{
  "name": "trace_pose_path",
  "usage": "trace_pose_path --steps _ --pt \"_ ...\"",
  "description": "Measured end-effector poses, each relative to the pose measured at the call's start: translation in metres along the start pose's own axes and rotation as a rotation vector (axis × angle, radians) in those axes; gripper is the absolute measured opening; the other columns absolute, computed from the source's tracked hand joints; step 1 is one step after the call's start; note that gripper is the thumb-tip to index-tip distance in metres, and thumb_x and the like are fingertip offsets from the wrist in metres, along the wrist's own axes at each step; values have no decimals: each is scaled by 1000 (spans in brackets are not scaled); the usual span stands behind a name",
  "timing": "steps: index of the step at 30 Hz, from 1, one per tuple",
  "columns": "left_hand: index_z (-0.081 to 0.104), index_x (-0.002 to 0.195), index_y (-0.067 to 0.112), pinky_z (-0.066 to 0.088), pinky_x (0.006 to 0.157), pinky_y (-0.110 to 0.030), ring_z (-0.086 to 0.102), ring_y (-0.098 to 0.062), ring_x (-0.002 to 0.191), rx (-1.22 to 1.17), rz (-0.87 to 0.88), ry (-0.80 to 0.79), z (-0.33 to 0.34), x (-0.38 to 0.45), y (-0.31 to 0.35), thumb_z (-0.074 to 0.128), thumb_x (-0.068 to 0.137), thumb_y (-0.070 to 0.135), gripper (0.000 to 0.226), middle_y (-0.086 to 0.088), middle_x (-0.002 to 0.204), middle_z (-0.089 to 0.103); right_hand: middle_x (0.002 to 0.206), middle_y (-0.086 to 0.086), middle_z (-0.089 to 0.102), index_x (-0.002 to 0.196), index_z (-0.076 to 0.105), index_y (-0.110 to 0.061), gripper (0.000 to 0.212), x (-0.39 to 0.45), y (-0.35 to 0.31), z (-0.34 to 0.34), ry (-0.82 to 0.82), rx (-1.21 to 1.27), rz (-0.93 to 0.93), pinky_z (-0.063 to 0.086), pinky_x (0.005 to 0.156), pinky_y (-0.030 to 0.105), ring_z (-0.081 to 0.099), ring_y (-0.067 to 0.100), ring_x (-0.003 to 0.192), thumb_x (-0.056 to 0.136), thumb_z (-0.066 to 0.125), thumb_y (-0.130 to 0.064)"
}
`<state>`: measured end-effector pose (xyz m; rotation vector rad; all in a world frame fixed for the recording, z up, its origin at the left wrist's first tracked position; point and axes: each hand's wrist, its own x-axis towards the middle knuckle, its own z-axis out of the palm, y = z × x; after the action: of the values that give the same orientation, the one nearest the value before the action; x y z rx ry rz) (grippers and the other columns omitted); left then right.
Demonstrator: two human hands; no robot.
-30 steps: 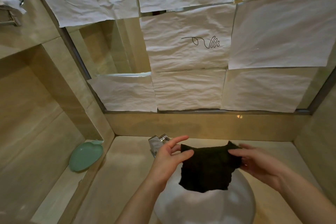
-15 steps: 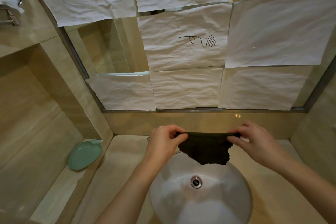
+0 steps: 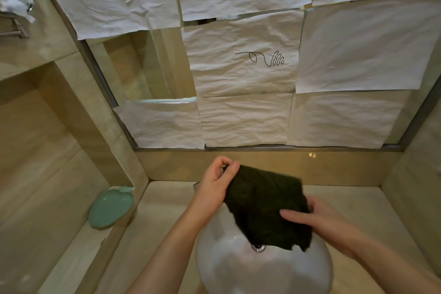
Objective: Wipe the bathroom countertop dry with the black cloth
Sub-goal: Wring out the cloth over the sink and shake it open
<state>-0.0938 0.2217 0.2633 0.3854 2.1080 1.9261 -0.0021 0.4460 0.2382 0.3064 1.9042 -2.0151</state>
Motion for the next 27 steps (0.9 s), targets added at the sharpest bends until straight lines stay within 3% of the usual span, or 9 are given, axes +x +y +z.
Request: trace_pose_path --steps 5,9,11,15,17,20,23,25,27 --pt "60 114 17 54 58 -23 70 -10 82 69 -145 55 -13 -7 -24 50 100 37 26 -5 102 66 111 10 73 123 61 -11 40 1 3 5 59 149 -39 57 87 40 71 28 103 85 69 -20" --pt "39 146 40 56 92 -32 65 -13 109 -244 -308 -54 -7 -19 -53 54 94 51 54 5 140 49 112 16 71 121 62 -7 38 3 4 8 45 211 -44 55 90 44 69 32 105 86 67 -21" --pt "32 145 44 50 101 -41 67 -21 114 -418 -410 -147 7 -28 -67 55 94 53 57 -2 138 57 112 16 71 121 61 -8 38 4 6 8 65 256 -40 55 87 40 70 30 104 85 67 -21" --pt "38 139 43 49 103 -48 70 -26 106 -511 -467 -152 30 -45 -91 72 89 36 61 1 108 75 117 16 69 126 58 -8 46 4 11 9 73 333 -34 58 83 38 68 29 107 84 72 -22" --pt "35 144 40 50 102 -45 67 -27 114 -561 -436 -127 34 -45 -96 71 91 23 66 0 117 74 119 18 68 126 59 -7 58 1 11 8 51 441 -24 60 78 40 68 32 107 76 84 -23" --pt "36 147 40 58 86 -39 70 -25 108 -624 -437 -54 32 -43 -88 67 92 10 70 -6 115 74 117 21 69 121 64 -8 66 -6 5 7 30 594 -6 61 69 42 70 35 101 61 90 -11" --pt "34 144 46 45 105 -53 64 -30 119 -581 -363 -177 26 -47 -78 77 82 12 82 -12 130 66 113 19 70 119 64 -10 103 -11 2 6 -2 556 -17 61 68 41 70 35 100 23 102 -16" --pt "30 143 55 40 110 -58 57 -35 127 -511 -333 -253 23 -49 -73 84 77 10 97 -17 144 51 114 18 71 120 63 -10 108 -14 2 5 -10 525 -22 61 68 39 70 34 101 21 102 -18" --pt "31 142 57 45 108 -53 60 -32 125 -463 -323 -230 22 -47 -66 83 76 3 101 -15 141 53 116 19 70 122 62 -9 106 -15 4 2 -5 519 -19 61 71 41 69 35 104 24 102 -18"
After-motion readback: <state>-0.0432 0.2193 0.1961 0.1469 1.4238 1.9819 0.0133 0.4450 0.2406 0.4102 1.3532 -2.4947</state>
